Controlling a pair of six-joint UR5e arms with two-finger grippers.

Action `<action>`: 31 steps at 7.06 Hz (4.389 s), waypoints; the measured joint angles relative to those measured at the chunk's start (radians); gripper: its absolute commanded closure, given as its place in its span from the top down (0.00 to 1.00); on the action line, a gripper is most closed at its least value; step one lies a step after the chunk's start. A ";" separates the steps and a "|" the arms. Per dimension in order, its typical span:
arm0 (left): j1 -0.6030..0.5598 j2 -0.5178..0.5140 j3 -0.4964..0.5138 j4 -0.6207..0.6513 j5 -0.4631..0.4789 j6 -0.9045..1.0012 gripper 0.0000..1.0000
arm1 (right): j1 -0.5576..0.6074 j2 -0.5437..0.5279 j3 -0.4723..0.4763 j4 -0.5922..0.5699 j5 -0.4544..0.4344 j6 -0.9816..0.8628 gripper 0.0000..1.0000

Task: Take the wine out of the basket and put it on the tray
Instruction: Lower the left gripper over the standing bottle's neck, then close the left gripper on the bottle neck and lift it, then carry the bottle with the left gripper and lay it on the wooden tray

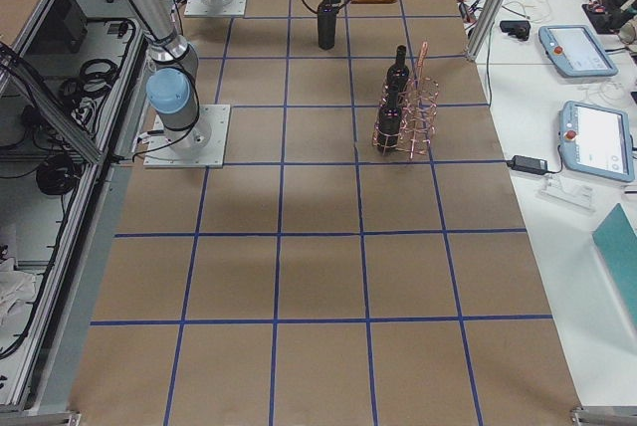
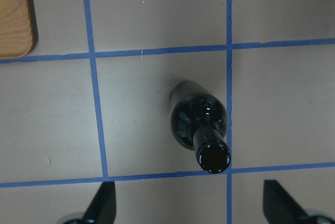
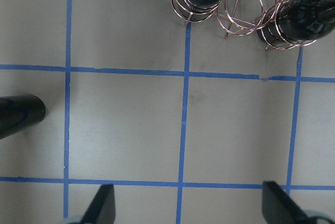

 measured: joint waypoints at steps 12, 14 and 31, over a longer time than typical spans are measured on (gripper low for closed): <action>-0.015 -0.066 -0.099 0.144 -0.005 0.001 0.74 | -0.033 -0.011 0.015 -0.008 -0.006 0.009 1.00; -0.015 -0.070 -0.101 0.151 -0.005 0.002 0.59 | -0.054 -0.013 0.016 -0.001 -0.008 0.002 1.00; 0.361 -0.087 -0.029 0.272 -0.020 0.412 0.08 | -0.062 -0.017 0.024 0.000 -0.010 0.000 1.00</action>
